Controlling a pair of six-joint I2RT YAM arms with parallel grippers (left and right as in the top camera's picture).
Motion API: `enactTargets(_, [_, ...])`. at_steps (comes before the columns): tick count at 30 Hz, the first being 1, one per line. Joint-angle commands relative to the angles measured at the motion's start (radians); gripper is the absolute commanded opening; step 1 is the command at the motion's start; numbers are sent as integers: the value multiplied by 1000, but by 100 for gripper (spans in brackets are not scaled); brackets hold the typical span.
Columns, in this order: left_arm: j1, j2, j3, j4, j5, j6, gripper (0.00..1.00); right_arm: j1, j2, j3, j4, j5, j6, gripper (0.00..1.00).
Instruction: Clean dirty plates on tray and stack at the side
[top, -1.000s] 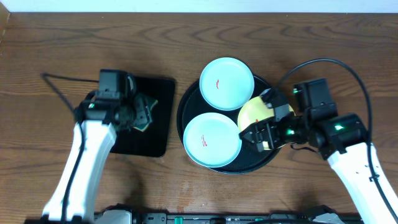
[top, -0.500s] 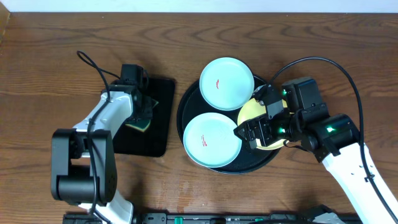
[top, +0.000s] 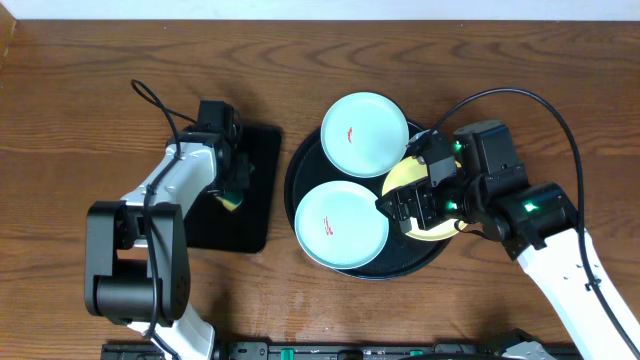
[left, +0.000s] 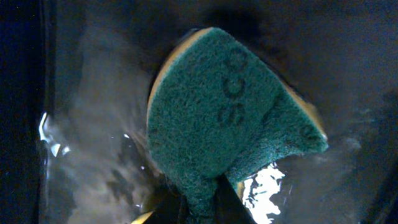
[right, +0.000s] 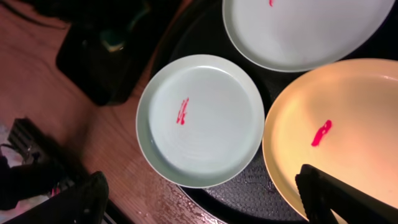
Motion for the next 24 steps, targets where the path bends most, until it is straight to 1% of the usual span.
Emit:
enactTargets(1, [11, -60, 1, -82, -34, -8, 7, 6, 33, 12, 0, 54, 52, 94])
enactTargets(4, [11, -151, 11, -138, -34, -33, 7, 6, 76, 12, -11, 84, 75, 88])
enactTargets(6, [11, -216, 11, -173, -33, -59, 7, 8, 115, 11, -26, 84, 81, 78])
enactTargets(9, [11, -308, 11, -213, -21, -69, 7, 13, 185, 11, -64, 84, 109, 75])
enactTargets(14, [11, -451, 11, -245, 57, -69, 7, 48, 324, 7, -117, 84, 120, 68])
enactTargets(18, [11, -523, 11, -262, 138, -70, 7, 101, 448, 2, -88, 84, 120, 67])
enactTargets(20, [11, -542, 11, -278, 154, -82, 8, 119, 498, 2, -80, 85, 120, 67])
enactTargets(24, [11, -554, 11, -329, 154, -84, 7, 139, 612, 2, -61, 131, 186, 56])
